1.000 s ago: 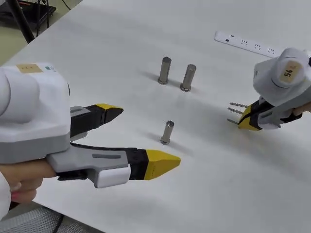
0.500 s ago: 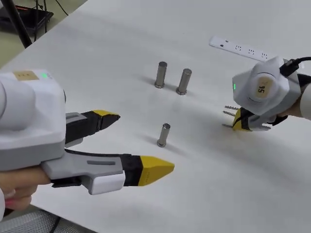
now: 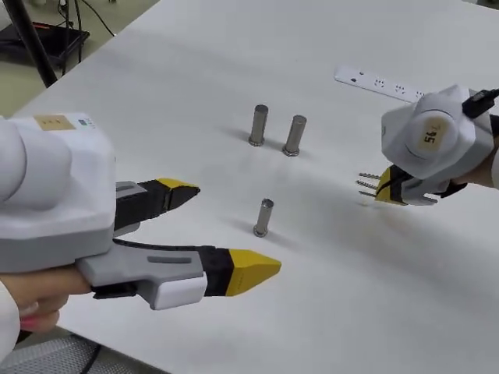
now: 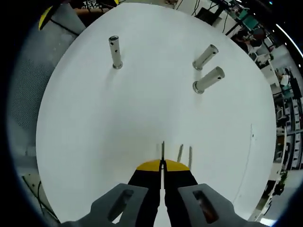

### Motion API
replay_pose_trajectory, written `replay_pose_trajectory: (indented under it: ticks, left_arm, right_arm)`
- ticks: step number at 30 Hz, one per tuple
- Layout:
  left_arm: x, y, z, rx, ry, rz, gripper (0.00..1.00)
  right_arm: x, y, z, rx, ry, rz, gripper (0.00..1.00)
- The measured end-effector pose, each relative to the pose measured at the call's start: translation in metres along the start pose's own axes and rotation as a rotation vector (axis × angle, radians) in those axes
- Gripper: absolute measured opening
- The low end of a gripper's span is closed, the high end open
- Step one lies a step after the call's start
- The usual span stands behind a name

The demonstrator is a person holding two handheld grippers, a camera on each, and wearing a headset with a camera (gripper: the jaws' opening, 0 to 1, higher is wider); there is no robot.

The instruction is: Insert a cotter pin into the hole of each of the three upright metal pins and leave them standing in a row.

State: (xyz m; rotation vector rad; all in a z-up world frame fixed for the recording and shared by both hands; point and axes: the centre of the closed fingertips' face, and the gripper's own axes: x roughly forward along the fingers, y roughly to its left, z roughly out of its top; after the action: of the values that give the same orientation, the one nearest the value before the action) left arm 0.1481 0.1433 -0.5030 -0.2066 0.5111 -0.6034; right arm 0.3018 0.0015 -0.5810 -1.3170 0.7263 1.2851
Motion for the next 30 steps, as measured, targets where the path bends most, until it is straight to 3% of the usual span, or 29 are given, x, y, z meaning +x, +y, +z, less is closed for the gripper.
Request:
replay_pose_trajectory:
  ticks: [8, 17, 22, 26, 30]
  left_arm:
    - [0.002, 0.001, -0.001, -0.001, 0.011, 0.015, 0.7]
    - [0.013, -0.001, 0.009, -0.007, -0.004, 0.008, 0.63]
    - [0.022, -0.006, 0.015, -0.018, -0.01, -0.01, 0.6]
    - [0.028, -0.018, 0.019, -0.028, -0.024, -0.063, 0.55]
    - [0.035, -0.027, 0.023, -0.022, -0.028, -0.09, 0.52]
  right_arm:
    - [-0.023, 0.01, 0.012, 0.002, -0.076, -0.097, 0.0]
    - [-0.047, 0.025, 0.02, -0.013, -0.128, -0.172, 0.0]
    - [-0.064, 0.026, 0.026, -0.007, -0.151, -0.251, 0.0]
    - [-0.073, 0.025, 0.03, -0.11, -0.146, -0.326, 0.0]
    - [-0.079, 0.033, 0.037, -0.102, -0.172, -0.361, 0.0]
